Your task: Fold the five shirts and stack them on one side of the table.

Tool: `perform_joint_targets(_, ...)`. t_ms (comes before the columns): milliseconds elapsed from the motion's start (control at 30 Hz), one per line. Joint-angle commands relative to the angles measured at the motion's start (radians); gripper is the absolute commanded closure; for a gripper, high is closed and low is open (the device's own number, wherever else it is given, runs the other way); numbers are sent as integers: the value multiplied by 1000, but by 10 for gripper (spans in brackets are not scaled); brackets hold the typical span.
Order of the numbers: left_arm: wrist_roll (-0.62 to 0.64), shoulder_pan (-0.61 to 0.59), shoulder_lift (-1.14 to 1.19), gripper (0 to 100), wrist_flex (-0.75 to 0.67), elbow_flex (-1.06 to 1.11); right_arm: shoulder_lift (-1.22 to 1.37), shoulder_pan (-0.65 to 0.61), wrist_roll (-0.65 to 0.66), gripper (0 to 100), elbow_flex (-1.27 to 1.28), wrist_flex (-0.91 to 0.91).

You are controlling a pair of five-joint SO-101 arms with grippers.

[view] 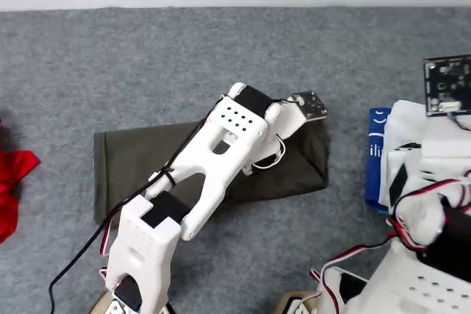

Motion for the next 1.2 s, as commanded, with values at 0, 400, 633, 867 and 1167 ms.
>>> perform_joint_targets(0, -17, -40, -63, 957, -54, 47, -10, 10, -3, 986, -6, 27)
perform_joint_targets(400, -9, -106, -133, 957, -252, 315, -10, 10, -2, 986, -5, 28)
perform_joint_targets(633, 8, -140, -374, 956, -155, 289, -12, 12, -2, 986, -8, 30)
perform_joint_targets(867, 48, -342, -522, 858, 8, 289, -12, 12, -2, 986, -8, 31)
perform_joint_targets(1167, 69, -844, -529, 795, 44, 289, -12, 12, -6, 986, -3, 31)
